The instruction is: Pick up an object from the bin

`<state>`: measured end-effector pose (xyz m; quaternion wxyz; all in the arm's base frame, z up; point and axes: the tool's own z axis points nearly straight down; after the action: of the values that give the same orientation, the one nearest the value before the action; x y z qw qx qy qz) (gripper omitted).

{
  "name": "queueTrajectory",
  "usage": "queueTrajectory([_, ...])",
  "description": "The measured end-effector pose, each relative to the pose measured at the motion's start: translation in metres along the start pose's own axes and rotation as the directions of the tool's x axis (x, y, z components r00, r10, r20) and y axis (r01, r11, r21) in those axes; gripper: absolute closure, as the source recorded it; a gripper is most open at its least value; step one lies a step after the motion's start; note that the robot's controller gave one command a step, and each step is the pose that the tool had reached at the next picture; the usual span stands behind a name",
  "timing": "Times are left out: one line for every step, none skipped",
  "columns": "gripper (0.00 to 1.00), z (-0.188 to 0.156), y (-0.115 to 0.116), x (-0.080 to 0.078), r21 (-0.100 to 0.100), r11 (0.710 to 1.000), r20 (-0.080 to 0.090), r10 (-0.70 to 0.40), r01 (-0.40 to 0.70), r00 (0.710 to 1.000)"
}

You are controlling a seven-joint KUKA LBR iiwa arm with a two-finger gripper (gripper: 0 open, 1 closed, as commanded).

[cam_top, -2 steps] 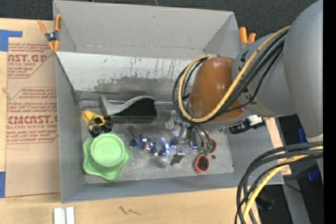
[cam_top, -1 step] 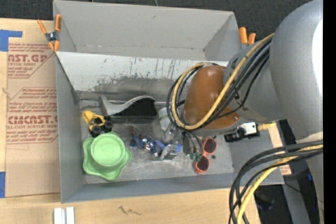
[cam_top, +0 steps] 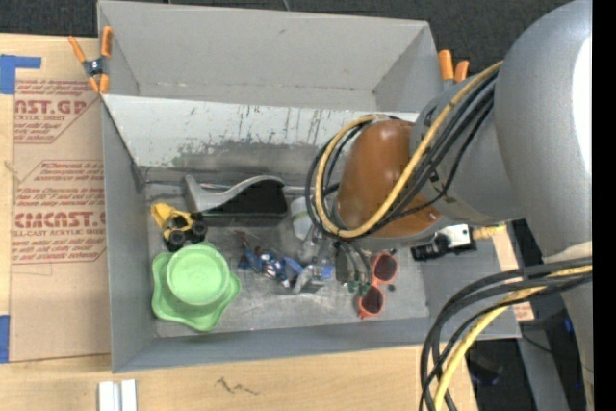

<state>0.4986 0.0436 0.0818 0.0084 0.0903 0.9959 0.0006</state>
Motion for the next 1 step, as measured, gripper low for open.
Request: queueTrajectory([1.0,-0.0018,-0.0003,0.0011,0.001,1.0,-0.001,0.001,-0.001,1.0])
